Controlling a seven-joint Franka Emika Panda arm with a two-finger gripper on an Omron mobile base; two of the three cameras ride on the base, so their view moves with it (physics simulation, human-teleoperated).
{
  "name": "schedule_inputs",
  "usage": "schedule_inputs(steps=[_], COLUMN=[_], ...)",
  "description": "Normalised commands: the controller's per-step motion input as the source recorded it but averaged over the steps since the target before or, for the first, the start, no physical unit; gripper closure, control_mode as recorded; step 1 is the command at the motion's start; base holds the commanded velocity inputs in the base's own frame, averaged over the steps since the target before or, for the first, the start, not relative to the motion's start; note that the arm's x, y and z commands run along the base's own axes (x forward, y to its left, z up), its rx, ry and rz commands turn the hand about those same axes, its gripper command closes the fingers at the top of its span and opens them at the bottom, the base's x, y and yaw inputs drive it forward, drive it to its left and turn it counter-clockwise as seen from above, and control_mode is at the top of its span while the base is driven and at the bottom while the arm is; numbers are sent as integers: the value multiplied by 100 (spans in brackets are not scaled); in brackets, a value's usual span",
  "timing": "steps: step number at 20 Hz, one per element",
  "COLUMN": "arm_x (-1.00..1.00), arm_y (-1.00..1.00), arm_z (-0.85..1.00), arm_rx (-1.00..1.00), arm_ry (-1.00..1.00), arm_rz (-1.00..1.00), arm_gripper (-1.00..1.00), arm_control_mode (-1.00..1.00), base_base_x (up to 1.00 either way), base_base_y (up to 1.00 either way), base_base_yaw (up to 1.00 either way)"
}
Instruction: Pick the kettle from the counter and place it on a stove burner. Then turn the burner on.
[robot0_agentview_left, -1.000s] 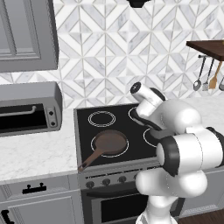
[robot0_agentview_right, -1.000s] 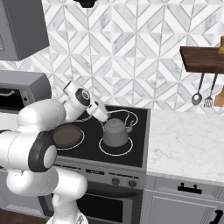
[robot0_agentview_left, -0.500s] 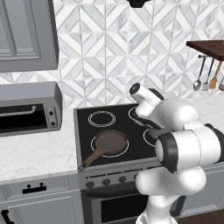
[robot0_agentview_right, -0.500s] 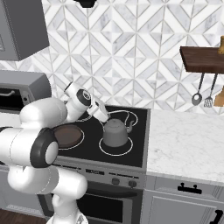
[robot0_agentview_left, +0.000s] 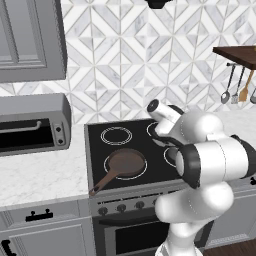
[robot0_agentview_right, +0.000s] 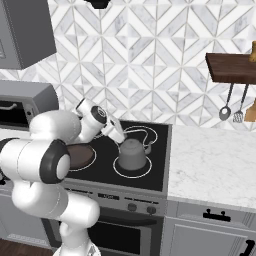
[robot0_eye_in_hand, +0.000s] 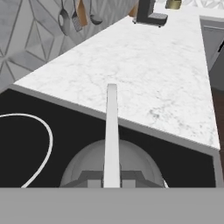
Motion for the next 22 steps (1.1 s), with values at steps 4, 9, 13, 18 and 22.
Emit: schedule_inputs(steps=[4, 9, 13, 18, 22], arm_x=[21, 7, 3, 0, 0], arm_y=[-1, -7, -11, -4, 0], arm_z=[-7, -15, -20, -31, -24], arm_rx=[0, 0, 0, 0, 0], arm_ry=[-1, -1, -2, -1, 0], arm_rz=[0, 0, 0, 0, 0], arm_gripper=[100, 100, 100, -100, -100], arm_control_mode=[-100, -100, -100, -100, -100], base_base_x=[0, 0, 0, 0, 0], base_base_y=[0, 0, 0, 0, 0], base_base_yaw=[0, 0, 0, 0, 0])
